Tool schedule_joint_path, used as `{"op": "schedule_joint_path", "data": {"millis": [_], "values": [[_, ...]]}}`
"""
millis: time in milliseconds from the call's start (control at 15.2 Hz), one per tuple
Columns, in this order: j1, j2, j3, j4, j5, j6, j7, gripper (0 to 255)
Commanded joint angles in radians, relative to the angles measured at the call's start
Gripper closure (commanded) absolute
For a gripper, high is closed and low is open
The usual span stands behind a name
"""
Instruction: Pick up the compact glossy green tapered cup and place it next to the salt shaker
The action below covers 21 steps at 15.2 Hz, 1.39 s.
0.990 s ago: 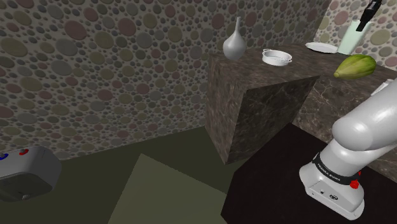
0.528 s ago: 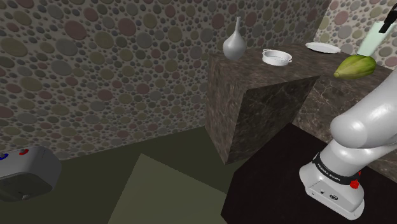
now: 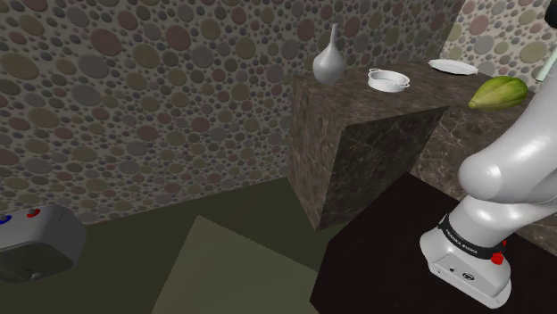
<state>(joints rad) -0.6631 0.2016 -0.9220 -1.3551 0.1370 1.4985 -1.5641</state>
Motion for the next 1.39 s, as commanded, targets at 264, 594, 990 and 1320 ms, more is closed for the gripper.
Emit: {"op": "schedule_joint_path", "data": {"millis": [264,594,990,1320], "values": [[-0.268,0.22,0.0,0.246,0.182,-0.091,-0.19,255],[-0.605,0.451,0.074,0.642,0.35,-0.248,-0.265,255],[-0.507,0.394,0.044,0.441,0.305,-0.126,-0.291,255],[-0.433,0.353,0.026,0.288,0.274,-0.024,-0.301,255]]}}
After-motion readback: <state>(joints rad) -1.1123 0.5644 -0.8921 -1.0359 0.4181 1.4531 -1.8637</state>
